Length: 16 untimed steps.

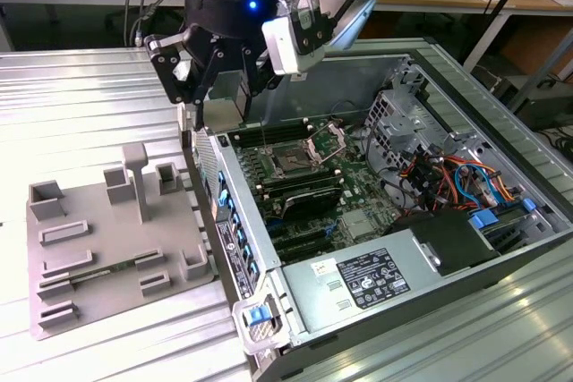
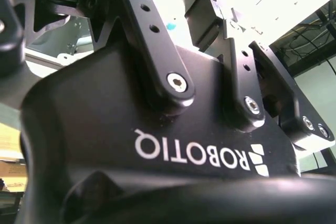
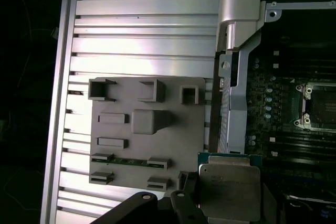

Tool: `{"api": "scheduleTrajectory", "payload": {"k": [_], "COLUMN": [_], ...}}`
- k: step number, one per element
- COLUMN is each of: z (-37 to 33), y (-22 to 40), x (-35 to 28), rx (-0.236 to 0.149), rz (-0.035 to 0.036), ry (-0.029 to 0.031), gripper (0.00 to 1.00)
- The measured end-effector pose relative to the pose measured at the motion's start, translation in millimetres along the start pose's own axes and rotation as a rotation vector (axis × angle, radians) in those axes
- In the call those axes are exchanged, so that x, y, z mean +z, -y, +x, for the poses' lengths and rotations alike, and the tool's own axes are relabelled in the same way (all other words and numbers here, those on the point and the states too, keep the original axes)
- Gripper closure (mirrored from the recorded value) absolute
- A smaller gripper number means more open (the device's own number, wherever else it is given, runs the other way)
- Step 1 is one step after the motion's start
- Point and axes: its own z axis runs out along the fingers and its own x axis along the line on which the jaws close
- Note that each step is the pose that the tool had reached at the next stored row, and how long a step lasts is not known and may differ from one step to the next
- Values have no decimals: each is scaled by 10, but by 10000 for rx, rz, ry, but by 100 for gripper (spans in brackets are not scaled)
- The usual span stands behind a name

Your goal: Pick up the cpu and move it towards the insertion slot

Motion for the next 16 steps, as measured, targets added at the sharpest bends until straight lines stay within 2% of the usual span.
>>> {"api": "scheduleTrajectory", "payload": {"k": [16], "z": [-116], "y": [10], "x": [-1], "rx": [0], "rz": [0], "ry": [-1], "gripper": [45]}}
